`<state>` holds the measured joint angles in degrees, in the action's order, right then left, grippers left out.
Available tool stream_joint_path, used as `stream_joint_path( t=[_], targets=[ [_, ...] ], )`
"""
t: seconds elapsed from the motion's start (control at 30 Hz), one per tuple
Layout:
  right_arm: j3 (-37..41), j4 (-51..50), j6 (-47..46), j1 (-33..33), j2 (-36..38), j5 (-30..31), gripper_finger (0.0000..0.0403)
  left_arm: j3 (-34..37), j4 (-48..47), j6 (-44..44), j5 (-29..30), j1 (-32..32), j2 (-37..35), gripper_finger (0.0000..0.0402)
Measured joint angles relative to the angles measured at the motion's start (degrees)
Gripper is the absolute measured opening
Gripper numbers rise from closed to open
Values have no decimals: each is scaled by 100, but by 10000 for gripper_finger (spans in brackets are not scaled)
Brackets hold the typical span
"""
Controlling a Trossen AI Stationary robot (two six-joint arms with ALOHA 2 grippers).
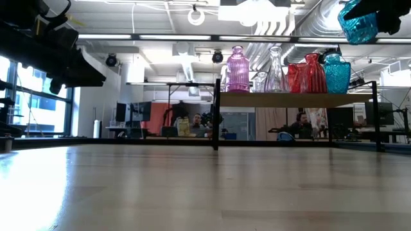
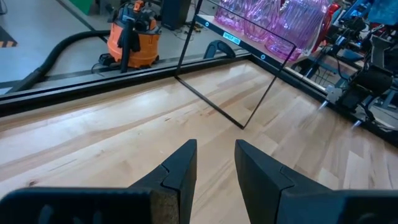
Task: Sort vases onto shelf
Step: Put the blue vase on the shelf aligned with the other blue vase
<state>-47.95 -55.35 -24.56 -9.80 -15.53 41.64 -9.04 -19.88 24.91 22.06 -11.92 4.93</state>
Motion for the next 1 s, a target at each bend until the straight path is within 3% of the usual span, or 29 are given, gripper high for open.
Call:
stream_joint_path(
  t=[0.5, 0.73, 1.0],
  targets=[
    [132, -4, -550, 1, -2, 6, 281, -2, 0, -1, -2, 0, 0, 101],
    [205, -265, -1116, 2, -19, 483, 281, -2, 0, 0, -2, 1, 0, 101],
    [604, -267, -1492, 0, -15, 524, 281, -4, -2, 0, -2, 2, 2, 101]
  ],
)
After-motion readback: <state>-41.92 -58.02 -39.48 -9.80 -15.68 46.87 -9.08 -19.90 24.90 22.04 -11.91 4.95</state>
